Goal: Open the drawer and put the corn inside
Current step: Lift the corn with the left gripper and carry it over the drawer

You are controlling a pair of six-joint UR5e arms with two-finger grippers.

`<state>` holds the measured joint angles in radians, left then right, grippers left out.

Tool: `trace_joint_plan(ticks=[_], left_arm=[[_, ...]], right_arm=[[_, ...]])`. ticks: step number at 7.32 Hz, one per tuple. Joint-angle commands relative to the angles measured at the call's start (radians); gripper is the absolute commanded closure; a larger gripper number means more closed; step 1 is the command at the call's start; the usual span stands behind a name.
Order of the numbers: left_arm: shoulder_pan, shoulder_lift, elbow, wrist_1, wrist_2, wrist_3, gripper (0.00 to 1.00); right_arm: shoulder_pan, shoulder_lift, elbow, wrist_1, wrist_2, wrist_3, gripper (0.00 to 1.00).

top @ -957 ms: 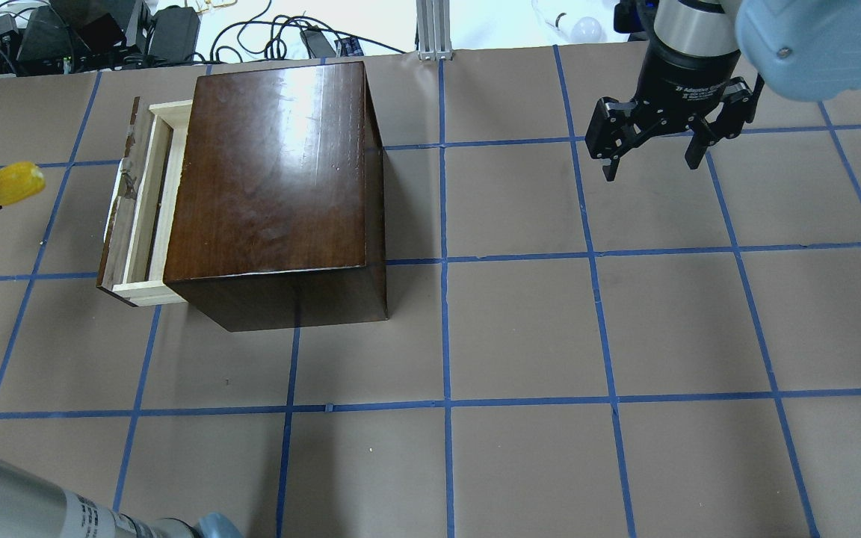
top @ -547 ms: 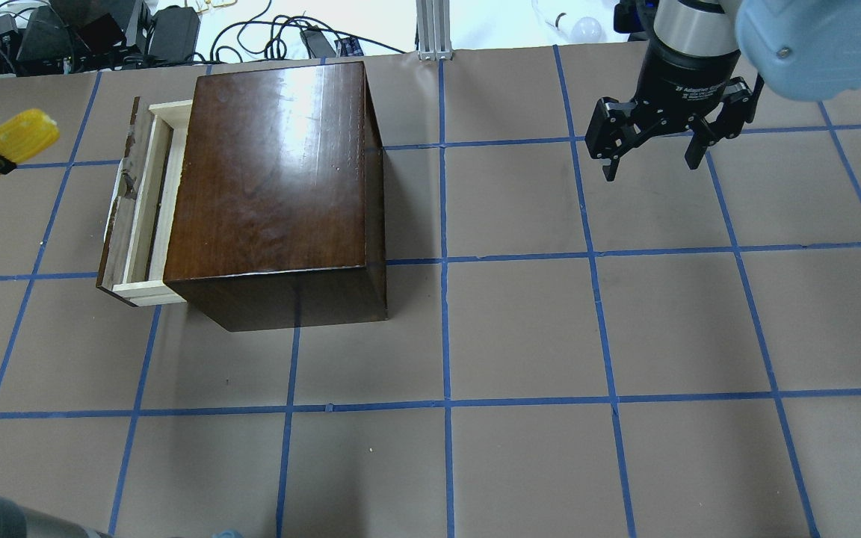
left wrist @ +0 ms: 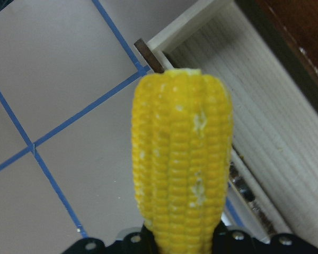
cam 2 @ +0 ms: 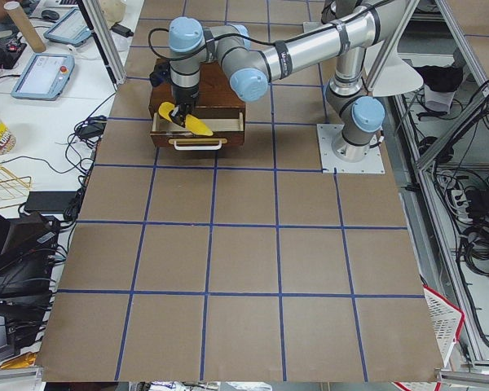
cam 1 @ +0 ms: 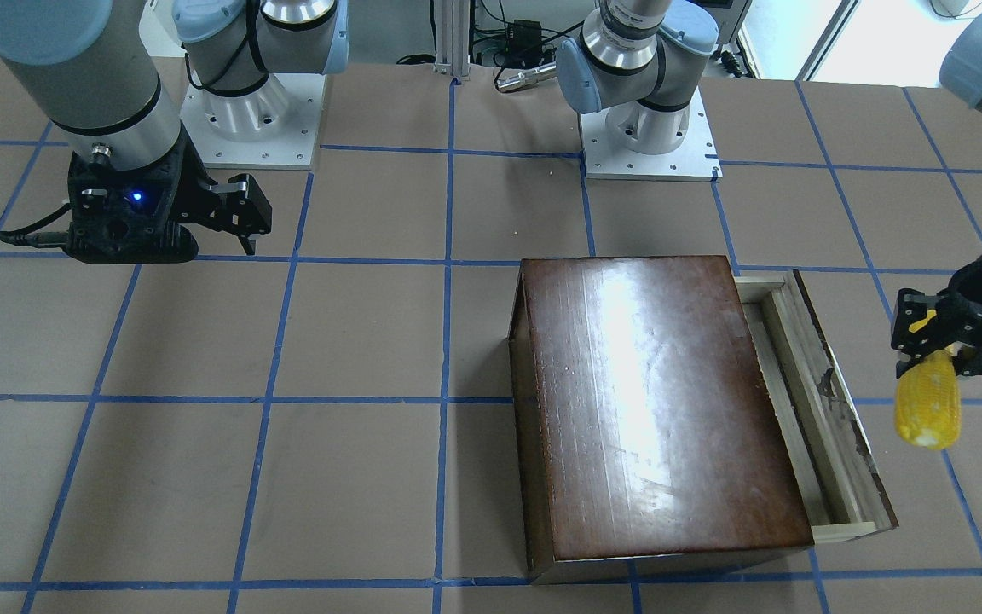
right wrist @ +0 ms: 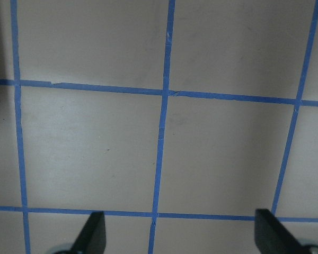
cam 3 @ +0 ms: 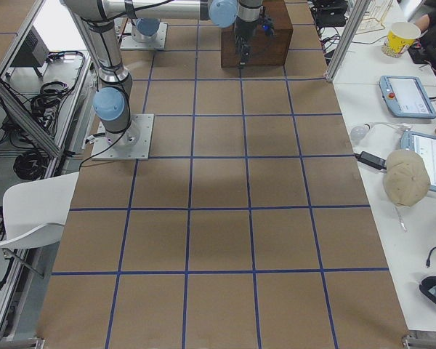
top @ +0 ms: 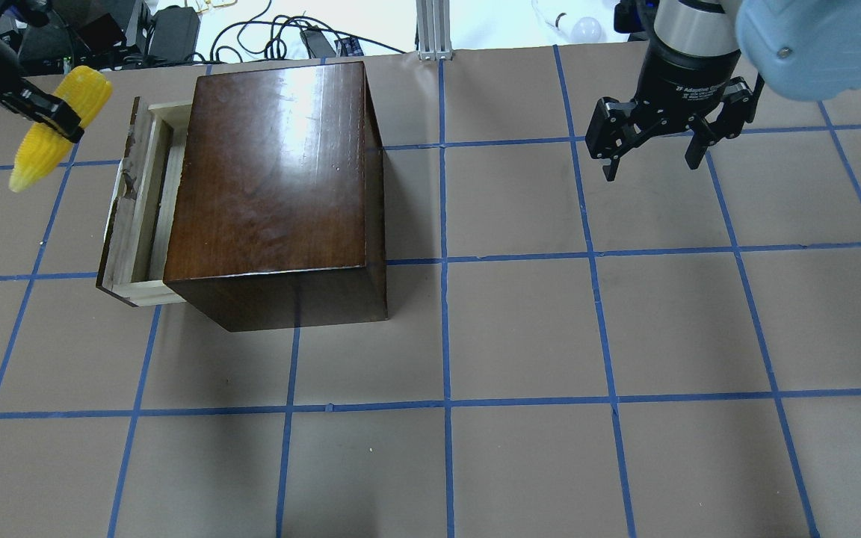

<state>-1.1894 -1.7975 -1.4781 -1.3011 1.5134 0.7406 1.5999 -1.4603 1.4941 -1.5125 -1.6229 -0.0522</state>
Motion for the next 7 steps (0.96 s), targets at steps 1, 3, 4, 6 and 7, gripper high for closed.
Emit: trace_joint_plan(ticks=[1,3,4,6,7], left_arm=[[-0.07,0.003,-0.016,-0.044,0.043,-0.263,1.0],[-0.073,-0.008,-0.024,-0.081,0.03,-0.389,1.0],[-0.073,-0.026,-0.024,-0.092,0.03,-0.426,1.0],[-0.07,-0.037,-0.047,-0.093,0.03,-0.512,1.0],[-0.07,-0.043,-0.066,-0.09,0.025,-0.523,1.0]], right_arm=[[0.0,0.0,0.0,0.0,0.0,0.0,0.0],[0.0,0.0,0.0,0.0,0.0,0.0,0.0],[0.0,0.0,0.0,0.0,0.0,0.0,0.0],[0.0,0.0,0.0,0.0,0.0,0.0,0.0],[0.002,0.0,0.0,0.0,0.0,0.0,0.0]])
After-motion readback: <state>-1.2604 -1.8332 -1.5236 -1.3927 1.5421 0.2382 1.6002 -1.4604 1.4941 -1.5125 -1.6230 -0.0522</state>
